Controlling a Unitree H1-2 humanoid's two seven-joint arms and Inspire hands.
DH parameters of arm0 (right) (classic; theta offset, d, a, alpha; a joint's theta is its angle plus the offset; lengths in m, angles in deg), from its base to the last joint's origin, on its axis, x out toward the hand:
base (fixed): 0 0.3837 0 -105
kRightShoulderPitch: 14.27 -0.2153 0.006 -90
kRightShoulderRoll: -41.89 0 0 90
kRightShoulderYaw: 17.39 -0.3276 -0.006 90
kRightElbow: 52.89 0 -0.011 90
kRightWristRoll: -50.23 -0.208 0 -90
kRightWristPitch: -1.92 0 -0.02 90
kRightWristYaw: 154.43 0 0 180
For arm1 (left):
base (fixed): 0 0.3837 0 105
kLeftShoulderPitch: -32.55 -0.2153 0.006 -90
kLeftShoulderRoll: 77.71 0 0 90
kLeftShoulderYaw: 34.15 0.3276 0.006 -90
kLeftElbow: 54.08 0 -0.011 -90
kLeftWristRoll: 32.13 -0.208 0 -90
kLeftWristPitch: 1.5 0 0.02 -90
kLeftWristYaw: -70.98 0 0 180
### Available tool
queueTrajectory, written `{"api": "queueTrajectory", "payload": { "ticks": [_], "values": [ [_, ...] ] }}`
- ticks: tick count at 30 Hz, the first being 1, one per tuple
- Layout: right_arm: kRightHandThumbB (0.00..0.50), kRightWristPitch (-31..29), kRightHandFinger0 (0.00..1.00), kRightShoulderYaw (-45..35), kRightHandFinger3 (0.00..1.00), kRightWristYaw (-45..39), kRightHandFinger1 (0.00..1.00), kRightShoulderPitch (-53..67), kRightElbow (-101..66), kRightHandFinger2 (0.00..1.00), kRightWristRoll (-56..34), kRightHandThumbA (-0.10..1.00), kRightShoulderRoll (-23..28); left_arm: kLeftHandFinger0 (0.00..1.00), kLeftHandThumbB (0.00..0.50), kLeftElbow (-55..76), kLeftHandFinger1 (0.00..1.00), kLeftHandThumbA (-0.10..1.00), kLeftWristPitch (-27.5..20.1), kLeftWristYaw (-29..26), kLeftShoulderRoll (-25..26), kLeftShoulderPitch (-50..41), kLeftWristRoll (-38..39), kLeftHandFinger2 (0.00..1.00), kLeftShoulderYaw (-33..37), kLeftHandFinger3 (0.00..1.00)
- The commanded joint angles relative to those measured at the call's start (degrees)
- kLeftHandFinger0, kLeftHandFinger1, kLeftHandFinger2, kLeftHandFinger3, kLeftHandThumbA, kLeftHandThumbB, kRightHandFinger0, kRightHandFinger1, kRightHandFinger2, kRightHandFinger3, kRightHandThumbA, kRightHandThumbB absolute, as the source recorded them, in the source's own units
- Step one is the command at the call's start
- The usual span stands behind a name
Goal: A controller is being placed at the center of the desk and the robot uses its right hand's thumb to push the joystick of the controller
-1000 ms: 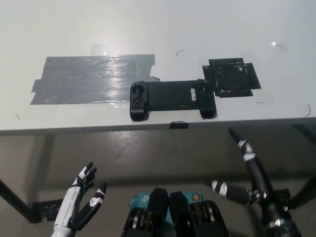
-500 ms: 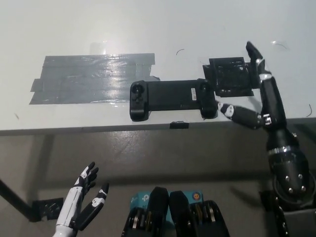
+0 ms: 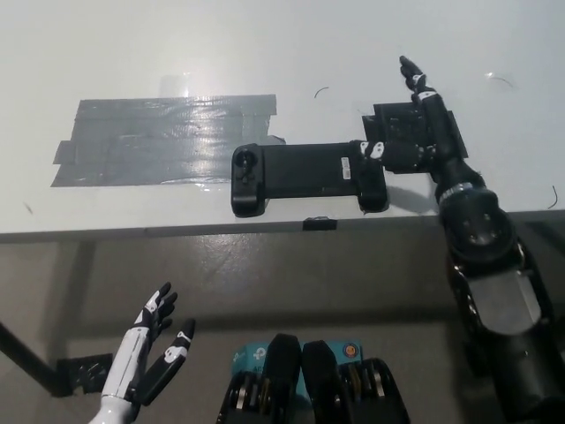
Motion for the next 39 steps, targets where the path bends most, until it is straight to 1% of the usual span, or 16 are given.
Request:
{"api": "queueTrajectory", "payload": {
  "ticks": [1, 3, 9, 11, 13, 17, 21, 27, 28, 29, 30, 31, 32, 33, 34, 39],
  "values": [
    [0.256, -1.97, 1.0, -0.52, 1.0, 2.59, 1.0, -4.72, 2.9, 1.0, -0.64, 1.0, -0.34, 1.0, 0.0, 1.78, 1.0, 0.66, -2.34, 0.43, 0.3, 0.8, 0.04, 1.0, 0.08, 1.0],
    [0.237, -1.96, 1.0, -0.18, 1.0, 3.17, 1.0, -5.96, 5.34, 1.0, -0.32, 1.0, -0.58, 1.0, 0.0, 1.91, 1.0, 0.66, -2.11, 0.43, 0.39, 0.93, 0.01, 1.0, 0.01, 1.0],
    [0.245, -3.31, 1.0, 0.59, 1.0, 4.88, 1.0, -7.58, 9.92, 1.0, 0.23, 1.0, -0.73, 1.0, 0.0, 2.28, 1.0, 0.67, -1.69, 0.5, 0.47, 1.04, -0.25, 1.0, 0.12, 1.0],
    [0.22, -3.52, 1.0, 0.24, 1.0, 5.58, 1.0, -8.58, 12.74, 1.0, -0.37, 1.0, -1.2, 1.0, 0.0, 2.25, 1.0, 0.67, -1.74, 0.38, 0.31, 1.09, 0.02, 1.0, -0.05, 1.0],
    [0.221, -3.77, 1.0, 0.23, 1.0, 5.84, 1.0, -8.8, 13.39, 1.0, -0.48, 1.0, -1.22, 1.0, 0.0, 2.26, 1.0, 0.67, -1.73, 0.34, 0.28, 1.09, -0.02, 1.0, -0.05, 1.0],
    [0.206, -7.2, 1.0, -0.74, 1.0, 6.89, 1.0, -9.87, 19.94, 1.0, -1.81, 0.94, -0.75, 1.0, 0.0, 2.21, 1.0, 0.67, -1.69, 0.39, 0.47, 1.49, -0.17, 1.0, -0.06, 1.0],
    [0.21, -8.3, 1.0, -0.67, 1.0, 7.1, 1.0, -10.13, 22.72, 1.0, -1.95, 0.98, -0.22, 1.0, 0.0, 2.27, 1.0, 0.67, -1.6, 0.4, 0.59, 1.68, -0.14, 1.0, -0.17, 1.0],
    [0.192, -9.5, 1.0, -1.13, 1.0, 7.24, 1.0, -10.45, 25.13, 1.0, -2.71, 1.0, 0.16, 1.0, 0.0, 2.54, 1.0, 0.69, -1.29, 0.25, 0.54, 1.67, -0.16, 1.0, -0.34, 1.0],
    [0.182, -9.95, 1.0, -1.26, 1.0, 7.37, 1.0, -10.58, 25.52, 1.0, -2.84, 1.0, 0.18, 1.0, 0.0, 2.63, 1.0, 0.68, -1.06, 0.31, 0.52, 1.73, -0.02, 1.0, -0.39, 1.0],
    [0.146, -10.31, 1.0, -1.34, 1.0, 7.34, 1.0, -10.57, 25.67, 1.0, -2.93, 0.99, 0.2, 1.0, 0.0, 2.62, 1.0, 0.68, -1.02, 0.33, 0.49, 1.78, 0.06, 1.0, -0.42, 1.0],
    [0.05, -10.9, 1.0, -1.65, 1.0, 7.26, 1.0, -10.34, 25.46, 1.0, -3.33, 0.81, 0.14, 1.0, 0.0, 2.62, 1.0, 0.68, -1.04, 0.31, 0.43, 1.76, 0.14, 1.0, -0.46, 1.0],
    [0.01, -11.46, 1.0, -1.79, 1.0, 7.44, 1.0, -10.28, 25.52, 1.0, -3.5, 0.62, 0.12, 1.0, 0.0, 2.68, 1.0, 0.68, -0.86, 0.24, 0.46, 1.76, -0.12, 1.0, -0.42, 1.0],
    [0.0, -12.24, 1.0, -2.09, 1.0, 7.96, 1.0, -10.33, 25.74, 1.0, -3.76, 0.23, 0.1, 1.0, 0.0, 2.7, 1.0, 0.68, -0.75, 0.15, 0.47, 1.94, -0.39, 1.0, -0.4, 1.0],
    [0.0, -12.55, 1.0, -2.19, 1.0, 8.16, 1.0, -10.39, 25.88, 1.0, -3.87, -0.03, 0.1, 1.0, 0.0, 2.7, 1.0, 0.68, -0.74, 0.12, 0.47, 2.02, -0.45, 1.0, -0.4, 1.0],
    [0.0, -13.34, 1.0, -2.64, 1.0, 8.52, 1.0, -10.32, 26.29, 1.0, -4.38, -0.1, -0.09, 1.0, 0.0, 2.86, 1.0, 0.69, -0.72, 0.22, 0.57, 1.95, -0.29, 1.0, -0.49, 1.0],
    [0.0, -15.34, 1.0, -3.87, 1.0, 10.25, 1.0, -9.59, 25.89, 1.0, -5.17, -0.1, -0.38, 1.0, 0.0, 2.73, 1.0, 0.67, -1.0, 0.52, 0.63, 2.09, 0.43, 1.0, -0.66, 1.0]
  ]
}}
